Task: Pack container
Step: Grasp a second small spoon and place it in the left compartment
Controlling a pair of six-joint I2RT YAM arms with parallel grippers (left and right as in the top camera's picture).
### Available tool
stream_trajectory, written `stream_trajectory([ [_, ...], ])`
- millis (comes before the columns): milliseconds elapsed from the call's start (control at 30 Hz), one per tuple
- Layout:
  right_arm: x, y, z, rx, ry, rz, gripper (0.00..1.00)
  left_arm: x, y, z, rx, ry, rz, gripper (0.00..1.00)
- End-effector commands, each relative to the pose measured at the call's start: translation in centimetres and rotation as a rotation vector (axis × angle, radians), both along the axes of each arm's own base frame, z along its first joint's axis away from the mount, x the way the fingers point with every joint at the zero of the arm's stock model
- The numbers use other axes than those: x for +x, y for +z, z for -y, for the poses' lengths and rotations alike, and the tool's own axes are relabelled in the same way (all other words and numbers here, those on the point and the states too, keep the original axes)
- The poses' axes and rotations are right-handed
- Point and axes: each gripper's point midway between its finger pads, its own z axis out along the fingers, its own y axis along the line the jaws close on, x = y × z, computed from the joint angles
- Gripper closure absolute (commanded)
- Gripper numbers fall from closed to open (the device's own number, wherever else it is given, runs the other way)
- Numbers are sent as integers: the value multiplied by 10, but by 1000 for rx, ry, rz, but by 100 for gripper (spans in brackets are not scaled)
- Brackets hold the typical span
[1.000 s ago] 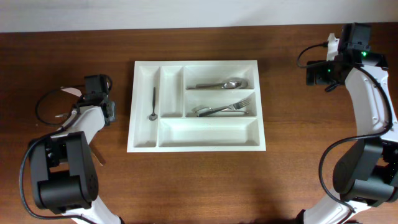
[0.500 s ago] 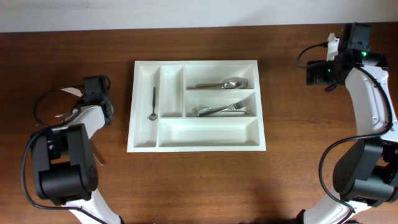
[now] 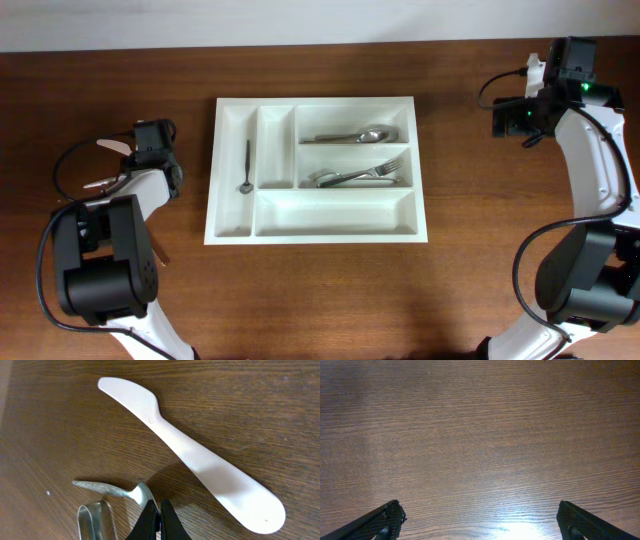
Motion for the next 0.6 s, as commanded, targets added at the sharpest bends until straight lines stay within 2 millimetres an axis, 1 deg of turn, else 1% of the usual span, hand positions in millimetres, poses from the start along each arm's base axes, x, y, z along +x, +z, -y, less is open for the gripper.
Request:
stream_trajectory([
  [0, 3, 5, 0, -5, 6, 14, 1, -3, -4, -5, 20, 23, -7, 98],
  [33, 3, 5, 0, -5, 6, 13, 1, -3, 0, -7, 44, 34, -4, 98],
  [67, 3, 5, 0, -5, 6, 13, 1, -1, 8, -6, 79, 44, 3, 98],
  [100, 3, 5, 0, -5, 6, 13, 1, 2, 14, -3, 85, 37, 10, 98],
  [267, 3, 5, 0, -5, 6, 13, 1, 23, 60, 17, 86, -10, 67, 98],
  [333, 3, 5, 0, -5, 6, 13, 1, 34, 87, 27, 87, -32, 98, 98],
  [433, 3, 5, 0, -5, 6, 13, 1, 42, 114, 43, 84, -71, 114, 98],
  [467, 3, 5, 0, -5, 6, 14, 1, 44, 121, 53, 63, -102, 112, 98],
  [500, 3, 5, 0, -5, 6, 13, 1, 45, 125, 64, 31, -137, 106, 98],
  [567, 3, 5, 0, -5, 6, 14, 1, 47, 127, 90, -40, -228, 83, 98],
])
